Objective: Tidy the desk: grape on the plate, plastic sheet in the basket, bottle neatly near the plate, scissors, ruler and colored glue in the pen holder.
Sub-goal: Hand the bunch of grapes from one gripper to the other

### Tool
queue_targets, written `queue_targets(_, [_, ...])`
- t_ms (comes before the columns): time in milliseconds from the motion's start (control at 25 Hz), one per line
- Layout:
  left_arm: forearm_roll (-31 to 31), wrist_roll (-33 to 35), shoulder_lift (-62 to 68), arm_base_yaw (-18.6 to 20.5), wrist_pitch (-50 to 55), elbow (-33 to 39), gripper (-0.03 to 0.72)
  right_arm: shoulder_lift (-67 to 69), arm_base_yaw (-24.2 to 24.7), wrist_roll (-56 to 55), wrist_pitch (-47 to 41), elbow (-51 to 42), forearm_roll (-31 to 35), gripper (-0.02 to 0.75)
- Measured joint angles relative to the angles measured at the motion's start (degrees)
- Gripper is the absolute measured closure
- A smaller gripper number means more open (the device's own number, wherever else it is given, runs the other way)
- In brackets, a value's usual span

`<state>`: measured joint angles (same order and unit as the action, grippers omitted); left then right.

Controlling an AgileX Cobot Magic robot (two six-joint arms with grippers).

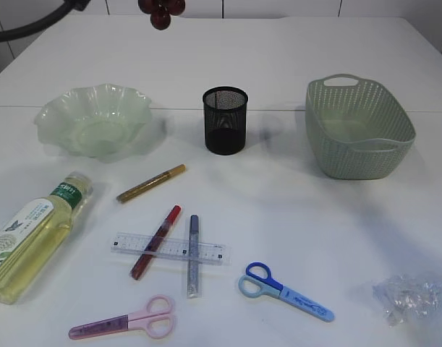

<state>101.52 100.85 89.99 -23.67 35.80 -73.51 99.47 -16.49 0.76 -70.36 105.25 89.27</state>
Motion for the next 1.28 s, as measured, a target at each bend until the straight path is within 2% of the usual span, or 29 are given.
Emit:
queue_targets(280, [0.0,-0.9,-0.4,1.2,-0.1,0.0,0.614,0.0,0.0,0.3,0.0,0.0,0.0,0.163])
queue_targets(480, [0.0,-1.9,-0.4,1.7,-0.3,0.0,0.614,0.0,0.0,0.4,0.3,0.0,0.0,0.154])
queue_targets(600, [-0.5,-3.6,-0.5,3.4,-0.3,0.0,0.614,0.0,0.0,0.4,0.4,0.0,-0.3,0.153])
queue_targets(840, [-0.7,-6.1,-0.6,7.3,1.2,0.0,0.617,0.0,0.0,0.4,0.4,0.0,-3.7,0.153])
queue_targets(1000, [-0.7,-6.2,-0.6,8.1,1.5,0.0,0.617,0.0,0.0,0.4,0.4,0.0,-5.4,0.153])
queue_targets(1280, [-0.7,-6.2,-0.7,9.5,1.5,0.0,0.617,0.0,0.0,0.4,0.4,0.0,-14.9,0.153])
